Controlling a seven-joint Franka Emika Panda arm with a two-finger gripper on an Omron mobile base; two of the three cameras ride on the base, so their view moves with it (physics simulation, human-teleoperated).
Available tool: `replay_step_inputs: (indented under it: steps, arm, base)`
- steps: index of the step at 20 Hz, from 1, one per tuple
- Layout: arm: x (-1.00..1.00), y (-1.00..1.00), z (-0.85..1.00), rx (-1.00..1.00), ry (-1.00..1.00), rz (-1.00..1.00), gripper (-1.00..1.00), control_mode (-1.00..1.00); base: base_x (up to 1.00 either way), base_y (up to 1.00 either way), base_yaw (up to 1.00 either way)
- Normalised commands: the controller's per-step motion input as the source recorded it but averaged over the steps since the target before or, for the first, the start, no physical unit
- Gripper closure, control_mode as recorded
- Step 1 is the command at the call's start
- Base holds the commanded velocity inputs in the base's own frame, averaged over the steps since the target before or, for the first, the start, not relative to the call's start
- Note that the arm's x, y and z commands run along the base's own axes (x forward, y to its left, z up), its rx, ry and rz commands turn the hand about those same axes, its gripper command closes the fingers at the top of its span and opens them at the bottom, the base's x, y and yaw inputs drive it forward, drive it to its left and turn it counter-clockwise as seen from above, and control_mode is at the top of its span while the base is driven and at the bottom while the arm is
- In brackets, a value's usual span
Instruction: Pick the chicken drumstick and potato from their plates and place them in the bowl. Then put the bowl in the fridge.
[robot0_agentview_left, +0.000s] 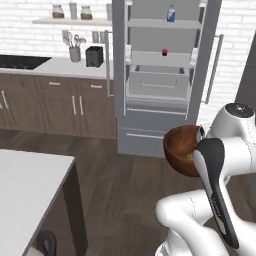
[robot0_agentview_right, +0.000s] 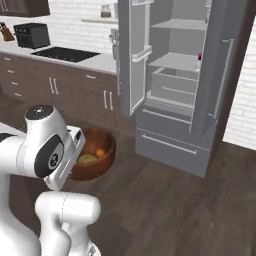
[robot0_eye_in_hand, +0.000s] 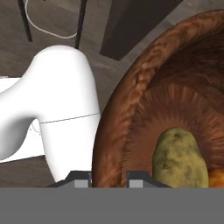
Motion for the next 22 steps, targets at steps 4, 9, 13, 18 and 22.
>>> replay_step_inputs:
  steps: [4, 9, 13, 18, 22]
  arm:
    - [0.0, 0.0, 0.0, 0.0, 0.0, 0.0, 1.0, 1.0]
    - [0.0, 0.0, 0.0, 0.0, 0.0, 0.0, 1.0, 1.0]
    - [0.0, 0.0, 0.0, 0.0, 0.0, 0.0, 1.0, 1.0]
    - [0.0, 0.0, 0.0, 0.0, 0.0, 0.0, 1.0, 1.0]
    - [0.0, 0.0, 0.0, 0.0, 0.0, 0.0, 1.0, 1.0]
  base:
    - [1.0, -0.06, -0.14]
    - [1.0, 0.0, -0.08]
    - [0.93, 0.0, -0.06]
    - [0.74, 0.1, -0.06]
    - [0.66, 0.2, -0.06]
